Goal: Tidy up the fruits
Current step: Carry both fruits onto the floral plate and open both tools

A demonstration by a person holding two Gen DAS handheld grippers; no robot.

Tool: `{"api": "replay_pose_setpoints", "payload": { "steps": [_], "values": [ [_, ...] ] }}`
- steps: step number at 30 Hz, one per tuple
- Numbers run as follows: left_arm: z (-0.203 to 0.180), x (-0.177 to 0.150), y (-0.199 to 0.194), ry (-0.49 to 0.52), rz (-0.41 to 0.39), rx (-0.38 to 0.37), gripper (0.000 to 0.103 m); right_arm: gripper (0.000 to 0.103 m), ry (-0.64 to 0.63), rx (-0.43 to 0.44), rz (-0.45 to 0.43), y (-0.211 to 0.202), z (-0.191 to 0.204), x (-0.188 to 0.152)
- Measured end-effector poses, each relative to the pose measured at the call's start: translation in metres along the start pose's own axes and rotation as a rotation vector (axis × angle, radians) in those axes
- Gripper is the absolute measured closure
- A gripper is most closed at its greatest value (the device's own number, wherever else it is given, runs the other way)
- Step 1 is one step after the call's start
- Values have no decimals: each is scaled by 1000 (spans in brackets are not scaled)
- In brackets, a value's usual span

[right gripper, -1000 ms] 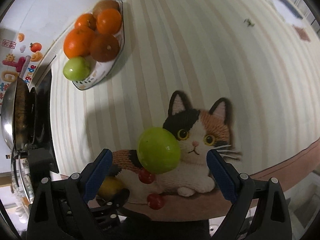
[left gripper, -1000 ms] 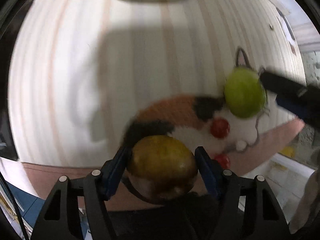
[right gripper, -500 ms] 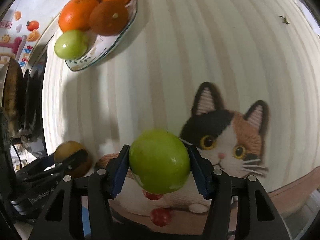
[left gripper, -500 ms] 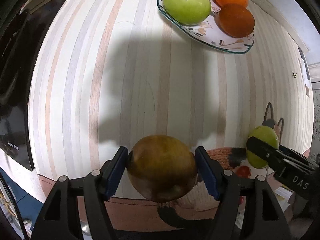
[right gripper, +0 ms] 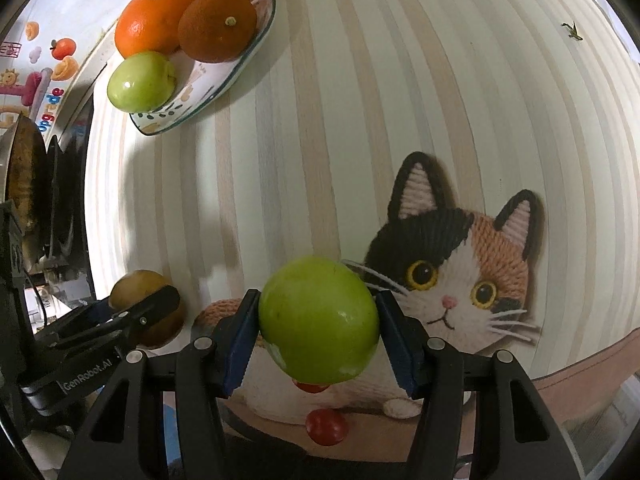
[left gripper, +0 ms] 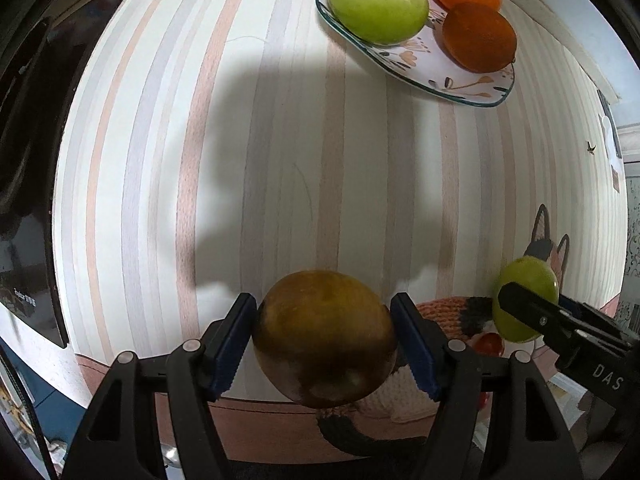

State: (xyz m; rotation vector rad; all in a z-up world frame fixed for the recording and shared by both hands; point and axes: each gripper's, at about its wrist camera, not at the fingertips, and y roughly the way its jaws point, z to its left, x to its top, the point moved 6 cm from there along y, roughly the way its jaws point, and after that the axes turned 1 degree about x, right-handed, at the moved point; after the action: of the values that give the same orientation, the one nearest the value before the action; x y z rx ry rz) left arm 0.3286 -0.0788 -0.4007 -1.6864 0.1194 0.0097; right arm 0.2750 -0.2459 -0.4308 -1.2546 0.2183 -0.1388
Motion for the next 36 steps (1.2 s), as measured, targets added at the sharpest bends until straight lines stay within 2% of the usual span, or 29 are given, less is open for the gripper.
{"api": "replay_pose_setpoints", "payload": {
  "steps": [6, 12, 19, 24, 27, 31, 34, 36],
  "values": [
    [-16, 0, -8, 37, -22, 15, 36, 43, -27, -23, -16, -4, 3, 4],
    [-18, 14, -28, 37, -60, 3, 36, 43, 3, 14, -16, -5, -3, 7],
    [-23, 40, -59, 31, -104, -43, 36, 43, 7, 44, -23, -11, -3, 13],
    [-30, 56, -82, 31, -127, -94, 36, 43, 6, 101, -72, -33, 13, 34],
    [-35, 77, -107, 40, -161, -126, 36, 43, 11, 150, -120, -55, 24, 57],
    [-43, 128, -141, 52, -216, -156, 36, 43, 23, 205, -187, -81, 37, 99],
    [-47, 168, -163, 76, -275, -143, 36, 43, 25, 224, -249, -96, 48, 133],
    [-50, 192, -164, 101, -293, -135, 36, 43, 22, 230, -273, -100, 54, 154]
  ]
}}
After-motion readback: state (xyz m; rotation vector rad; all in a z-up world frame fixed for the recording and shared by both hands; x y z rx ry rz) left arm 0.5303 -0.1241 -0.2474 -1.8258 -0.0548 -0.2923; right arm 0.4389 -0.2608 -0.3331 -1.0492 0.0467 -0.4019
